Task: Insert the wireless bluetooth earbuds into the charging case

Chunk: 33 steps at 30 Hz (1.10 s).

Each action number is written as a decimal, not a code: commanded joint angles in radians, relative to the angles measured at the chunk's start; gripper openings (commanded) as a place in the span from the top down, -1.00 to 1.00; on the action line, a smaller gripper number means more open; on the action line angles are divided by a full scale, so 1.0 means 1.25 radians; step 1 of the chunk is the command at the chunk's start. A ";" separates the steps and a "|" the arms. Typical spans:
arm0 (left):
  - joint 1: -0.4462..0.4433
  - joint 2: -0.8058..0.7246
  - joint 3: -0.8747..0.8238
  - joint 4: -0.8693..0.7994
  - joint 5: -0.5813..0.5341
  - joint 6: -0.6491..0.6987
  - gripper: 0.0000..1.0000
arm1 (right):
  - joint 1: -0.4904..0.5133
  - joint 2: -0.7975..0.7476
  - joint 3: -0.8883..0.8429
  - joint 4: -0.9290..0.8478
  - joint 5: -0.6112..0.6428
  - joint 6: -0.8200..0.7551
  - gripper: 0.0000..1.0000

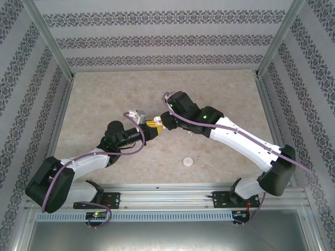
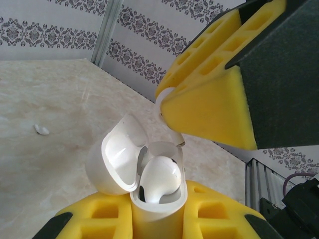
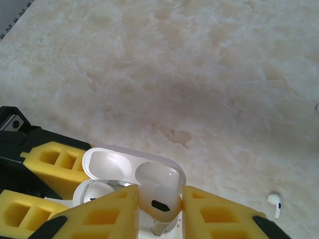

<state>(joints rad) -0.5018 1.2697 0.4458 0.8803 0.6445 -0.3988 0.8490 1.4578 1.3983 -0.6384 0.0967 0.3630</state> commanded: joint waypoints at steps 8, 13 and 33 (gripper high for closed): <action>0.006 -0.013 0.024 0.063 0.023 -0.023 1.00 | 0.008 -0.001 0.010 0.013 0.023 -0.016 0.50; 0.006 -0.017 0.025 0.064 0.030 -0.027 1.00 | 0.008 0.015 0.016 0.008 0.023 -0.027 0.50; 0.006 -0.021 0.032 0.063 0.023 -0.040 1.00 | 0.017 0.021 -0.009 -0.008 0.040 -0.077 0.50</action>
<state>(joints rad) -0.5018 1.2667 0.4538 0.8841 0.6586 -0.4309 0.8558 1.4818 1.3983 -0.6353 0.1192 0.2897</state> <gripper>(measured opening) 0.124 0.253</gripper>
